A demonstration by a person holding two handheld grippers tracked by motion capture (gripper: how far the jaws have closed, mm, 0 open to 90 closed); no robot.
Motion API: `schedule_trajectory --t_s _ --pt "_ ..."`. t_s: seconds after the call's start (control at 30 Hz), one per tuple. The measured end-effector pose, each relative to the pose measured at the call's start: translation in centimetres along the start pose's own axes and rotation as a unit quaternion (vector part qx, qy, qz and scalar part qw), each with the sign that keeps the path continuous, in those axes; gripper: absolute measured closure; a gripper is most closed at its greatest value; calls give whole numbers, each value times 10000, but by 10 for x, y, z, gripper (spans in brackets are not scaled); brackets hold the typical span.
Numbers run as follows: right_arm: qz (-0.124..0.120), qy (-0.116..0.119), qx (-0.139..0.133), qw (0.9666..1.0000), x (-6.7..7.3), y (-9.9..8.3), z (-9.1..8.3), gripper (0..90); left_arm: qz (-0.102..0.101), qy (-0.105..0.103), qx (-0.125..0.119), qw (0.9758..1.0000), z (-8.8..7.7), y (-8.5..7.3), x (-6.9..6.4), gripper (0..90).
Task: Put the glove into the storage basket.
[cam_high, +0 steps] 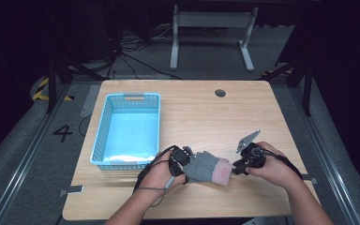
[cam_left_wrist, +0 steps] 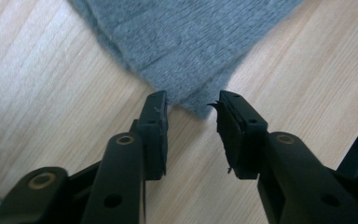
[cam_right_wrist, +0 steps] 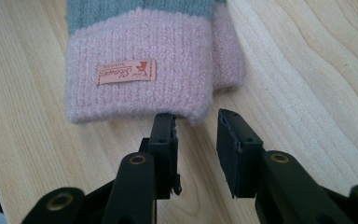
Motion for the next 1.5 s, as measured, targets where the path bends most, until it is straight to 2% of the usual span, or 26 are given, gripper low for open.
schedule_trajectory --t_s 0.13,0.4,0.6,0.67,0.7,0.87,0.97,1.03,1.23,1.5 --pt "1 -11 9 10000 0 0 0 681 -77 103 -18 9999 1 0 3 608" --pt "-69 10 -4 10000 2 1 0 692 42 -5 -149 9999 -2 4 0 641" --pt "-51 19 15 10000 2 1 1 692 59 -62 -427 9991 -10 6 -5 656" --pt "-54 20 23 10000 2 1 2 693 91 -40 -386 9992 -10 7 -4 662" --pt "-62 17 32 10000 2 1 2 693 20 -24 -375 9993 -7 7 -3 664" --pt "-83 23 47 10000 3 2 3 694 -9 105 -301 9995 -2 8 3 727" --pt "-102 28 51 9999 4 2 4 700 10 221 -292 9993 -2 8 4 808" --pt "-111 -8 15 9999 4 3 2 729 18 249 -319 9992 -3 8 4 875" --pt "-111 -61 -62 9999 5 5 -5 837 50 256 -362 9990 -9 7 0 886" --pt "-38 -40 -229 9997 6 7 -14 863 94 211 -448 9987 -17 6 -6 888"
Point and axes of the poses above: each handheld gripper's, and its own axes: z roughly forward along the jaws, y roughly out of its top, x roughly to its left, the point moved 6 cm from there along z, roughly forward along the jaws, and after that the axes turned 7 degrees about -z, right-handed, at the moved point
